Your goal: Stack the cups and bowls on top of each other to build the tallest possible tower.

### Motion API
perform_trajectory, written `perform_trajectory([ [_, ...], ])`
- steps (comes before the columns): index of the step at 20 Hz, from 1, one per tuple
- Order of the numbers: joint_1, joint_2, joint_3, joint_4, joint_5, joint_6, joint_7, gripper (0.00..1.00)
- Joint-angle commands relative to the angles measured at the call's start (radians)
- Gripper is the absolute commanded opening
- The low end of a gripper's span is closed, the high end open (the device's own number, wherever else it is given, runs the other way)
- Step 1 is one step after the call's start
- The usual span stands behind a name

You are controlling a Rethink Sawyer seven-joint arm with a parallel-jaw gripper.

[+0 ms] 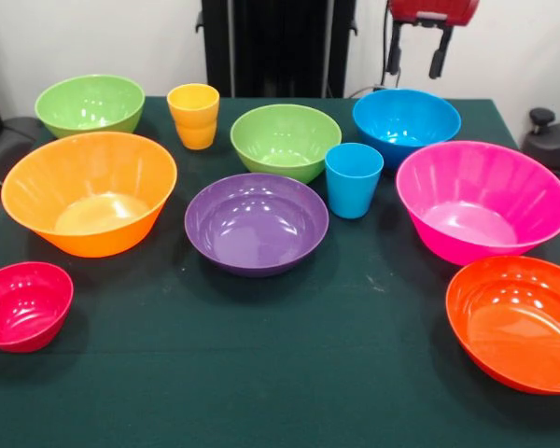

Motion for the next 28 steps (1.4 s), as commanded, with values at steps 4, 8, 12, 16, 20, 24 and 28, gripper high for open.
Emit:
perform_trajectory([
  [4, 0.025, 0.011, -0.020, -0.085, 0.063, 0.147, 0.172, 1.00],
  [8, 0.008, 0.002, 0.019, -0.071, 0.063, 0.139, 0.151, 1.00],
  [12, -0.007, -0.012, 0.028, -0.083, 0.049, 0.175, 0.112, 1.00],
  [16, -0.030, -0.019, 0.055, -0.088, 0.024, 0.149, 0.078, 1.00],
  [20, 0.011, 0.020, 0.019, -0.110, 0.033, 0.163, 0.107, 1.00],
  [24, -0.010, 0.034, 0.053, -0.103, 0.045, 0.153, 0.111, 1.00],
  [28, 0.015, 0.029, 0.019, -0.113, -0.001, 0.086, 0.092, 1.00],
])
